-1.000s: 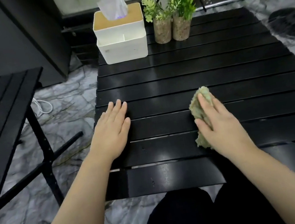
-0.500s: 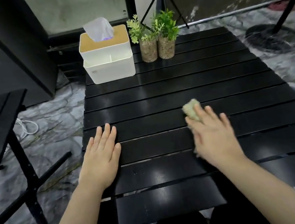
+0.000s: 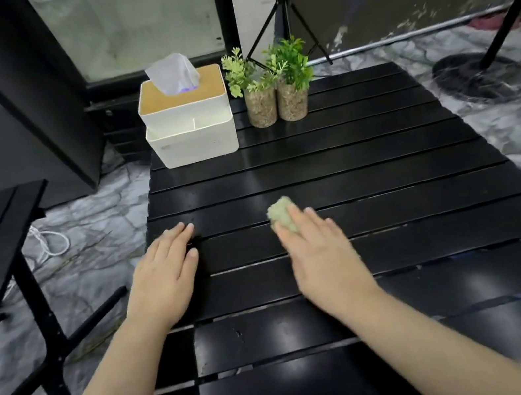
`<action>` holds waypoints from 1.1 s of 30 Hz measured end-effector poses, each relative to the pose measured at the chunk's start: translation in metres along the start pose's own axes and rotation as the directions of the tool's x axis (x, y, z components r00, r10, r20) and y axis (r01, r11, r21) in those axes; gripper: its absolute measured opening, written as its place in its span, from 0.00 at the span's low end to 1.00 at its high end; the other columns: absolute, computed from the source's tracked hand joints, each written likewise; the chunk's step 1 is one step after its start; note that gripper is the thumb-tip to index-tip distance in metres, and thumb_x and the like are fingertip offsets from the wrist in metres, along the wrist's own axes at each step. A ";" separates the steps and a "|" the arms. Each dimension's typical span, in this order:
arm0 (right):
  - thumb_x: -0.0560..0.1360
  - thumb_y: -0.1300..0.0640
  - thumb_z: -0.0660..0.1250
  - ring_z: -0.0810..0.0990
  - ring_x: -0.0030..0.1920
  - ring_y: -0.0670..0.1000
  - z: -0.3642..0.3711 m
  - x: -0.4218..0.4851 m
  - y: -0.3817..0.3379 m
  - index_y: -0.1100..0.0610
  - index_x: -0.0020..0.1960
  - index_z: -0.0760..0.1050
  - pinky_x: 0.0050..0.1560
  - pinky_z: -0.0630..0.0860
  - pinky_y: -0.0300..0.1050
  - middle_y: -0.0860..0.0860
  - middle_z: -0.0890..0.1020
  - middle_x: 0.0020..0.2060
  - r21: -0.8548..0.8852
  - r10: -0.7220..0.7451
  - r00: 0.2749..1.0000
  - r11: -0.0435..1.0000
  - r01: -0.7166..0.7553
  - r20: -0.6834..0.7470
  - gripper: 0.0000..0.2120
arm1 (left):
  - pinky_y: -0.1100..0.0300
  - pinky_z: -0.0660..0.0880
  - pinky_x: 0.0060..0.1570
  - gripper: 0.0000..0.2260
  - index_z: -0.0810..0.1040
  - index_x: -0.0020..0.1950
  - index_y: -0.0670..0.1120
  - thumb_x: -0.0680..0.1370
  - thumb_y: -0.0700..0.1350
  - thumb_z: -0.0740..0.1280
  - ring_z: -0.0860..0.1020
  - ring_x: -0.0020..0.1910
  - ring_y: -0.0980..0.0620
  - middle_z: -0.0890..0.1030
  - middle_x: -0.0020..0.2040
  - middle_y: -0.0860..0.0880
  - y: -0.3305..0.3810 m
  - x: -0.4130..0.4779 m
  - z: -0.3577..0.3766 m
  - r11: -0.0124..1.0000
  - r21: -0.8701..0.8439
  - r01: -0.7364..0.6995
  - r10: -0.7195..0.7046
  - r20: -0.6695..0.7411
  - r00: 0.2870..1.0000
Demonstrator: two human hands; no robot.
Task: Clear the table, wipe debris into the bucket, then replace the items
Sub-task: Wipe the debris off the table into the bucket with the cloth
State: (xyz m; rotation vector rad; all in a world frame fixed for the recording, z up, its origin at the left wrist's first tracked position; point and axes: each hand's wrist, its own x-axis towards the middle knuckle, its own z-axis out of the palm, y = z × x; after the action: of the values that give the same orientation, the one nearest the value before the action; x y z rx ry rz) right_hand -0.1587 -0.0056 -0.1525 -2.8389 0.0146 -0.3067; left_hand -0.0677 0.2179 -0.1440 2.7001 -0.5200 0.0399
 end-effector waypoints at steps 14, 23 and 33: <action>0.74 0.58 0.59 0.57 0.72 0.59 0.042 0.105 -0.057 0.56 0.71 0.62 0.67 0.58 0.52 0.59 0.63 0.72 0.048 -0.008 1.000 0.999 0.009 -0.010 0.25 | 0.55 0.40 0.72 0.23 0.47 0.75 0.51 0.80 0.51 0.47 0.41 0.75 0.53 0.47 0.77 0.53 -0.013 0.059 0.027 0.991 0.127 0.046 -0.056 0.077 0.995; 0.75 0.61 0.58 0.64 0.67 0.62 -0.010 0.108 0.108 0.56 0.68 0.67 0.64 0.63 0.55 0.59 0.63 0.72 -0.086 0.462 0.870 0.872 -0.481 -0.173 0.21 | 0.57 0.38 0.72 0.23 0.46 0.75 0.51 0.80 0.52 0.45 0.41 0.75 0.54 0.46 0.77 0.53 -0.012 0.058 0.027 0.992 0.115 0.043 -0.050 0.056 0.997; 0.76 0.63 0.59 0.63 0.70 0.62 0.048 0.156 -0.043 0.59 0.71 0.63 0.65 0.66 0.58 0.61 0.65 0.71 0.155 -0.288 0.958 0.946 0.285 -0.002 0.23 | 0.63 0.38 0.71 0.23 0.51 0.74 0.50 0.79 0.53 0.47 0.40 0.72 0.62 0.49 0.76 0.56 -0.032 -0.015 -0.004 0.990 -0.032 0.136 -0.136 0.003 0.991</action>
State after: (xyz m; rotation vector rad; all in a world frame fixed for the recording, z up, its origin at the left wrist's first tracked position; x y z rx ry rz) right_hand 0.0033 0.0425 -0.1533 -2.6858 -0.4124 -0.3240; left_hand -0.0698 0.2517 -0.1533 2.6972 -0.3331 -0.0066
